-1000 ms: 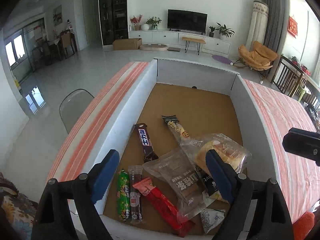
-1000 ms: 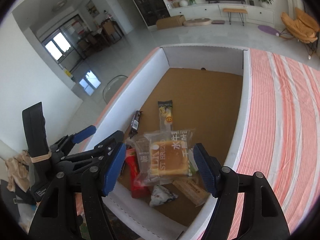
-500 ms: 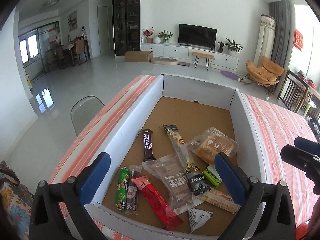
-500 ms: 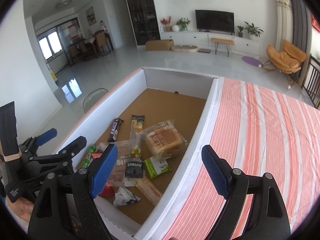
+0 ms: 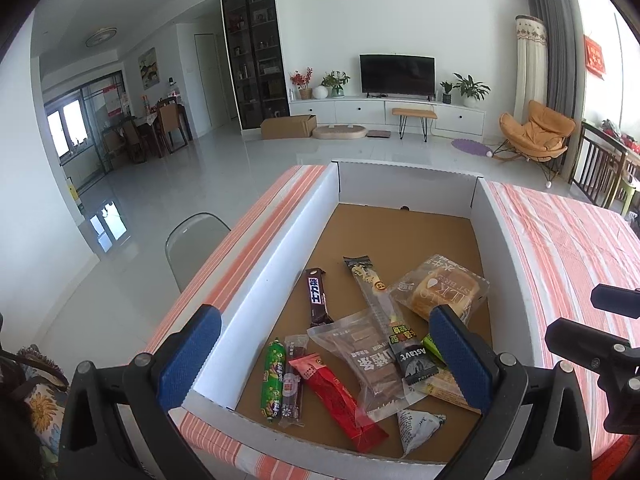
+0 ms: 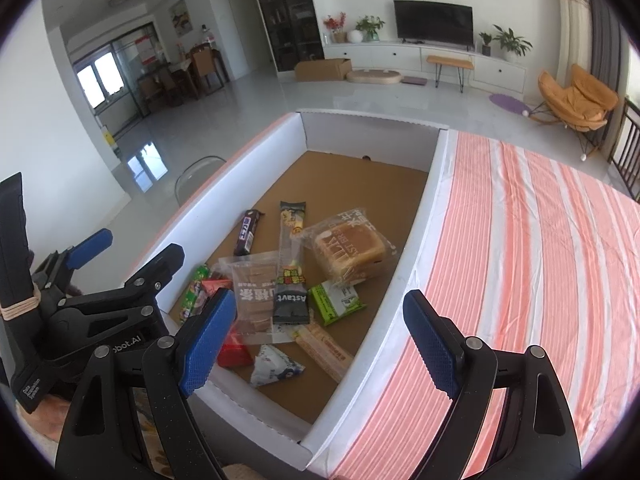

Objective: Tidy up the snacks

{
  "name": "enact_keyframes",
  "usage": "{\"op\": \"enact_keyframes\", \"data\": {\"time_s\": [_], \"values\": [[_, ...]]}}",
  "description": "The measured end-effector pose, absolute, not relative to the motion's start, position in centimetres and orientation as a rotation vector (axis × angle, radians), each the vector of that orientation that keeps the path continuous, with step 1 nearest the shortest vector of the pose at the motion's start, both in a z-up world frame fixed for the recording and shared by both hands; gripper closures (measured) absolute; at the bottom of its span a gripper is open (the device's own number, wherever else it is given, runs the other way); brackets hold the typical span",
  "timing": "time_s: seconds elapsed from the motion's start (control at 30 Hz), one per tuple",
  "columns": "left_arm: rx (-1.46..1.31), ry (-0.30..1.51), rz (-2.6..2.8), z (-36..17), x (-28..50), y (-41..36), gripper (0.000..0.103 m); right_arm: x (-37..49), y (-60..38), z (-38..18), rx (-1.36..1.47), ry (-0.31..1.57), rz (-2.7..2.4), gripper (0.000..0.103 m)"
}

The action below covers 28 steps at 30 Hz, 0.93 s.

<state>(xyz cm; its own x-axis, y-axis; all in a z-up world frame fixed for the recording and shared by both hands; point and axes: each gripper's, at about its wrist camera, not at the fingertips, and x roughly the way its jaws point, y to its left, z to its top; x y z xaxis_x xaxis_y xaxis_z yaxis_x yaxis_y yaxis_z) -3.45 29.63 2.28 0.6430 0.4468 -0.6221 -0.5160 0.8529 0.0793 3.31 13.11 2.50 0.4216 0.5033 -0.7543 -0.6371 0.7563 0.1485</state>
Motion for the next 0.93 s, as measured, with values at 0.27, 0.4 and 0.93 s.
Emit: {"op": "enact_keyframes", "data": {"time_s": [0.27, 0.4, 0.93], "values": [[-0.084, 0.743, 0.6, 1.7, -3.2, 30.3, 0.0, 2.8, 13.9, 2.2, -0.208, 0.886, 0.698, 0.015], [-0.094, 0.757, 0.598, 1.2, -3.2, 30.9, 0.0, 2.7, 14.5, 2.0, -0.226, 0.891, 0.703, 0.015], [-0.136, 0.779, 0.607, 0.3, -3.6, 32.2, 0.0, 2.8, 15.8, 1.1, -0.254, 0.918, 0.713, 0.015]]}}
